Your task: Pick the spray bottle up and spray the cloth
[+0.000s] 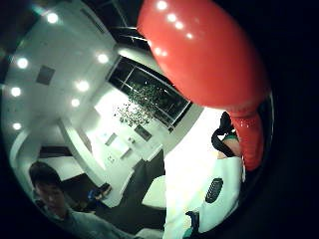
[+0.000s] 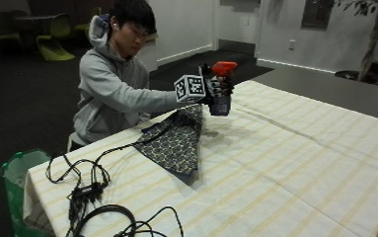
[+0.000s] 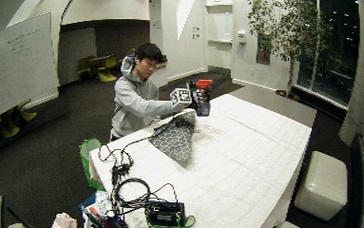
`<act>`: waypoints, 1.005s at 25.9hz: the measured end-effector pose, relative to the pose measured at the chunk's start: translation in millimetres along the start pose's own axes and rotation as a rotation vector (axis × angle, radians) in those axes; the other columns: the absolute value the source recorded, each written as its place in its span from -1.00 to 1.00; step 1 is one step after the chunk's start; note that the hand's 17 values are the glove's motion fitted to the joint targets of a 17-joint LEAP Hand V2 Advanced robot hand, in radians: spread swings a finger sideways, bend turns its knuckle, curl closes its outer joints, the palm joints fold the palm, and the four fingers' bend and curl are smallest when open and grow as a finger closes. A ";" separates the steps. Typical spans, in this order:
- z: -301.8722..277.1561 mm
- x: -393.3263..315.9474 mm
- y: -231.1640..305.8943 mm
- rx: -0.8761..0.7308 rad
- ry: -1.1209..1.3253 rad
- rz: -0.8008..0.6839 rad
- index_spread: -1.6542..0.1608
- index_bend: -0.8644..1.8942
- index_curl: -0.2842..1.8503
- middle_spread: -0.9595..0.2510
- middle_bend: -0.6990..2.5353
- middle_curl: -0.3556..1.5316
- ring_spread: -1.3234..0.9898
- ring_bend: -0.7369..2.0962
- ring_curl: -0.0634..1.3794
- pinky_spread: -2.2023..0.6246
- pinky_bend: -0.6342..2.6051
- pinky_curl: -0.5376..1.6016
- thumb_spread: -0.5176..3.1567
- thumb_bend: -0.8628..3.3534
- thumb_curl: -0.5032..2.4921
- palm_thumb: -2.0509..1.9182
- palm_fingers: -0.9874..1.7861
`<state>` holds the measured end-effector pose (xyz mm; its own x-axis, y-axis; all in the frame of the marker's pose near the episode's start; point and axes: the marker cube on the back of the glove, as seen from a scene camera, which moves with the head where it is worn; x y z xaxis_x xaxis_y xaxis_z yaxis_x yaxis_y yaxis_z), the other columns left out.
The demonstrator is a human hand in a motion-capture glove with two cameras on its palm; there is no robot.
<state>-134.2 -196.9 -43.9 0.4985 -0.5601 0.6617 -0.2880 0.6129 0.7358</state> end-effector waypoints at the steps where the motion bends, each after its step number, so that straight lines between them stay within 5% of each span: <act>1: 7.2 7.6 -1.7 -0.006 0.013 0.009 0.59 -0.28 -0.40 0.34 -0.27 -0.11 0.02 -0.07 -0.34 0.48 -0.37 -0.15 -0.54 -0.60 -0.19 0.59 0.57; 16: 55.7 84.9 -32.5 -0.114 0.084 0.205 0.61 -0.28 -0.42 0.44 -0.30 -0.13 0.03 -0.12 -0.38 0.50 -0.38 -0.15 -0.42 -0.60 -0.21 0.59 0.51; 19: 50.5 81.1 -24.7 -0.215 0.127 0.178 0.59 -0.28 -0.42 0.44 -0.35 -0.15 0.03 -0.16 -0.38 0.53 -0.39 -0.15 -0.38 -0.61 -0.23 0.58 0.36; 22: 38.4 72.3 -10.9 -0.320 0.168 0.121 0.59 -0.38 -0.44 0.51 -0.41 -0.17 0.06 -0.21 -0.36 0.59 -0.33 -0.09 -0.36 -0.63 -0.26 0.51 -0.04; 26: 13.3 61.9 2.6 -0.337 0.171 0.094 0.58 -0.40 -0.52 0.54 -0.35 -0.16 0.09 -0.26 -0.42 0.63 -0.33 -0.12 -0.34 -0.63 -0.30 0.46 -0.12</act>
<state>-115.0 -237.3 0.9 0.6197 -0.4095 0.6696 -0.0682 0.8218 0.5656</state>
